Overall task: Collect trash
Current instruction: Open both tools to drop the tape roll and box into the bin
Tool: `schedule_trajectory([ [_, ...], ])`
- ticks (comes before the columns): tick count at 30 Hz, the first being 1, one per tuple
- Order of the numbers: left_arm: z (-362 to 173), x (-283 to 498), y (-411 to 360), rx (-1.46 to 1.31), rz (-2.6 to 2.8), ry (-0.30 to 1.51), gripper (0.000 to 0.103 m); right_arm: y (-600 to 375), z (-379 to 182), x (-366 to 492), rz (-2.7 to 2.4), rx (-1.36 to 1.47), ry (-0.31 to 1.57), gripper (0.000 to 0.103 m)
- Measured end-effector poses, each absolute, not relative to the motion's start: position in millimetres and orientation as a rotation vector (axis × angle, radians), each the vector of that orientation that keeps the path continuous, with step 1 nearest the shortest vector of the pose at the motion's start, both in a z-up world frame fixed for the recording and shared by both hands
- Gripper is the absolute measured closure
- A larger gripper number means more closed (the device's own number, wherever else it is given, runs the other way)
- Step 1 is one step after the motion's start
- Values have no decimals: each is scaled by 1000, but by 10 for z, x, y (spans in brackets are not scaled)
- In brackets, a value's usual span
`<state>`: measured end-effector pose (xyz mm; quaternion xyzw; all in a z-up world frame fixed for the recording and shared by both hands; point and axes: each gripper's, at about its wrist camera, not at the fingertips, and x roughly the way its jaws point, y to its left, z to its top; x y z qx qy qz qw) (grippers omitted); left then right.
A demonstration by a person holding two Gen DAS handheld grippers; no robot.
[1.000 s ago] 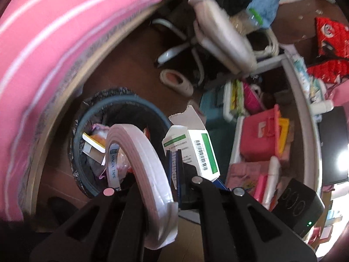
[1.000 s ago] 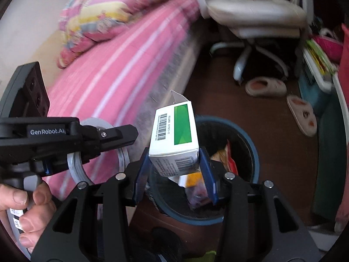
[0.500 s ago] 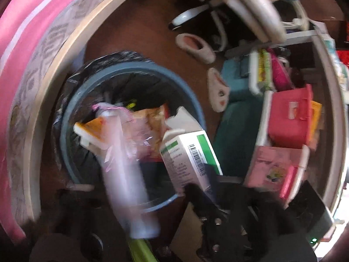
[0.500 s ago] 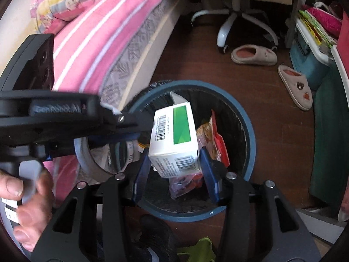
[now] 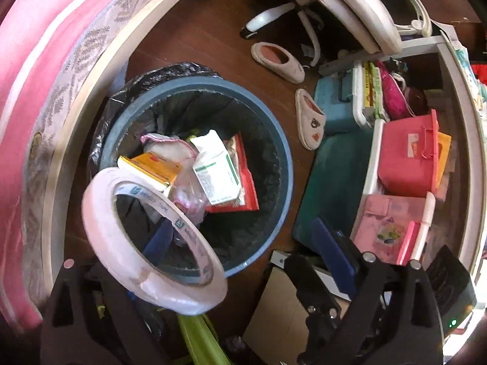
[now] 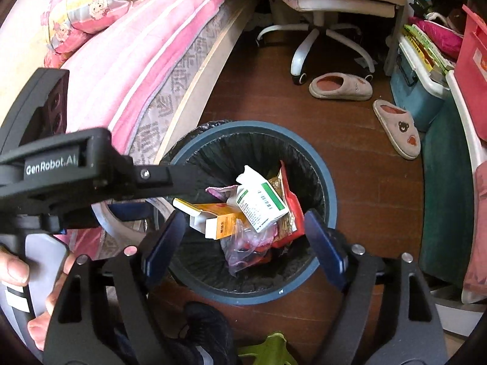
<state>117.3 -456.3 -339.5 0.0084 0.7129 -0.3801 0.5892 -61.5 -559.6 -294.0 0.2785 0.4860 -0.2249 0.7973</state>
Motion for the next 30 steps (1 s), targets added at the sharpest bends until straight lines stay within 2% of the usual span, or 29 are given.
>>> schedule_trajectory([
  [8,-3366,1075,-4671,51,-915,1655,12,-5518,-2913,-658,-462,611,1044,22],
  [17,-3512,1053,-4887,18,-936,1754,12,-5553,-3005,-677,-406,693,1035,22],
  [30,-3466,1041,-4967,29,-932,1747,12,-5554,-3137,-611,-375,702,1058,21],
])
